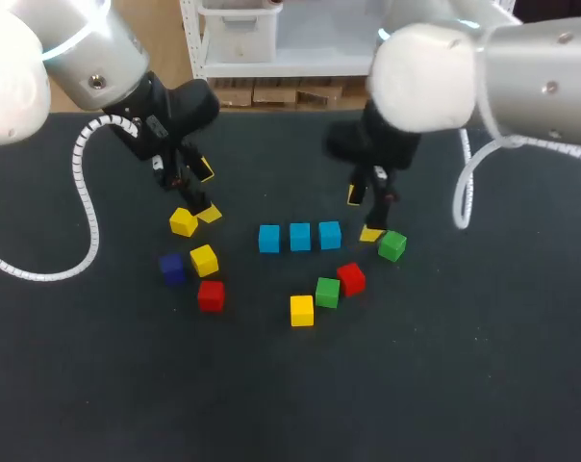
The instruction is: Place the blue cubes, place green cubes on the blue cubes, place the yellow cubes on the green cubes, then place the red cubes on the yellow cubes, and place purple cube on the red cubes.
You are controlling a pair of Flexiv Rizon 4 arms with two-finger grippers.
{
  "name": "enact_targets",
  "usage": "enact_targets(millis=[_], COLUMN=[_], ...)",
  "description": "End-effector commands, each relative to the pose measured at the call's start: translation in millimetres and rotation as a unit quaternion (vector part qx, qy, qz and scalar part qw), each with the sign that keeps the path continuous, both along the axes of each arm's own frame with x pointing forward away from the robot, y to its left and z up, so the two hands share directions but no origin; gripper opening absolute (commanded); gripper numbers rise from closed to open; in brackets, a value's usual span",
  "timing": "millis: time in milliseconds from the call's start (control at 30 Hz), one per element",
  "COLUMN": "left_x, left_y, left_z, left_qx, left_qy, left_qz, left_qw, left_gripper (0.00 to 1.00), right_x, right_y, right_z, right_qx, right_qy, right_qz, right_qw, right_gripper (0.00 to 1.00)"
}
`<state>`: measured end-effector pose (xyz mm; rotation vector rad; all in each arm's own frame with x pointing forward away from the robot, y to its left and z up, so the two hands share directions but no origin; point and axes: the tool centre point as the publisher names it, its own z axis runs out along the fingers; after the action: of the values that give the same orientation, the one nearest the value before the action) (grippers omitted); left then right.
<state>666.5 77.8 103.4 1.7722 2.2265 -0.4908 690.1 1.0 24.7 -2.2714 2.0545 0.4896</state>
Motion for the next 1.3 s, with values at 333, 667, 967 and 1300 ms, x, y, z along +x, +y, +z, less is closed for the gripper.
enact_targets(millis=[333, 667, 967, 1300], left_x=[0.4, 0.4, 0.4, 0.4], left_y=[1, 1, 1, 1], left_z=[-0.6, -0.6, -0.6, -0.6], left_qx=[-0.001, -0.001, -0.001, -0.001], left_qy=[-0.001, -0.001, -0.001, -0.001], left_qz=[-0.001, -0.001, -0.001, -0.001], left_qw=[1.0, 1.0, 1.0, 1.0], left_gripper=[1.0, 1.0, 1.0, 1.0], right_x=[-1.4, 0.1, -0.8, -7.2], right_y=[-34, -49, -55, -51], right_z=[12, 11, -3, -18], right_qx=[0.031, 0.038, 0.049, 0.081], right_qy=[0.018, 0.008, -0.004, -0.007], right_qz=[0.063, 0.144, 0.237, 0.268], right_qw=[0.997, 0.989, 0.97, 0.96], right_gripper=[1.0, 1.0, 1.0, 1.0])
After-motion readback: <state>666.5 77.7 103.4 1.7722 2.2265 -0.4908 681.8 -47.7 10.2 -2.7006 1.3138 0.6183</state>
